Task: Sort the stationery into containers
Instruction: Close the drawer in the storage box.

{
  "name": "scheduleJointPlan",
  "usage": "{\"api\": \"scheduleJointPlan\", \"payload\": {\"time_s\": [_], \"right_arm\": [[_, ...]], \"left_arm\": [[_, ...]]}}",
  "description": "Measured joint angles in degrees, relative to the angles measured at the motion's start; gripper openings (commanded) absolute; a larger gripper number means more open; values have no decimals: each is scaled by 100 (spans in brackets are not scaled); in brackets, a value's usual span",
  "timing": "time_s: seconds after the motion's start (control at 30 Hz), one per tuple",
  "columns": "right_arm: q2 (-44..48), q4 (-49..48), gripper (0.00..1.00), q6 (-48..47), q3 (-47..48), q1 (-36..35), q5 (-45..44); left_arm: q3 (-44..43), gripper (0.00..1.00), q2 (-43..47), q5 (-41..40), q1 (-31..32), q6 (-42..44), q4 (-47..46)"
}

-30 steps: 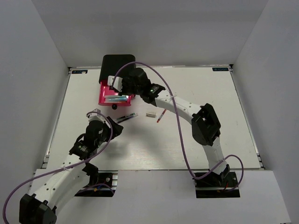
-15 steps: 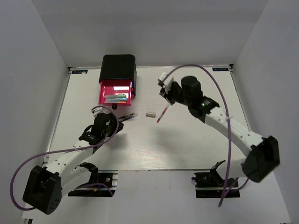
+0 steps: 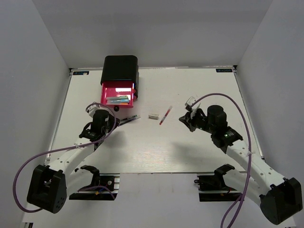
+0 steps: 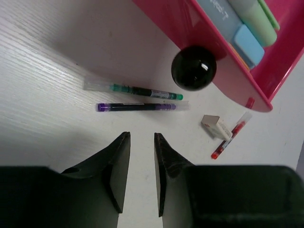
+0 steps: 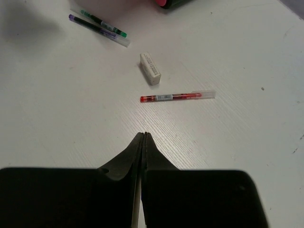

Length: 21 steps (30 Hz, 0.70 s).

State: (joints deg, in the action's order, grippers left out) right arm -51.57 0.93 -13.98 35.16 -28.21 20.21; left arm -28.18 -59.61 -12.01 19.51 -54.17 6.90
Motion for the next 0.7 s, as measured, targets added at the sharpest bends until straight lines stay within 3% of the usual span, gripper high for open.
{"api": "scheduleJointPlan", "payload": {"time_s": [0.7], "right_arm": [[354, -409, 0, 208, -328, 811, 632]], "left_arm": [[-566, 37, -925, 31, -549, -719, 26]]}}
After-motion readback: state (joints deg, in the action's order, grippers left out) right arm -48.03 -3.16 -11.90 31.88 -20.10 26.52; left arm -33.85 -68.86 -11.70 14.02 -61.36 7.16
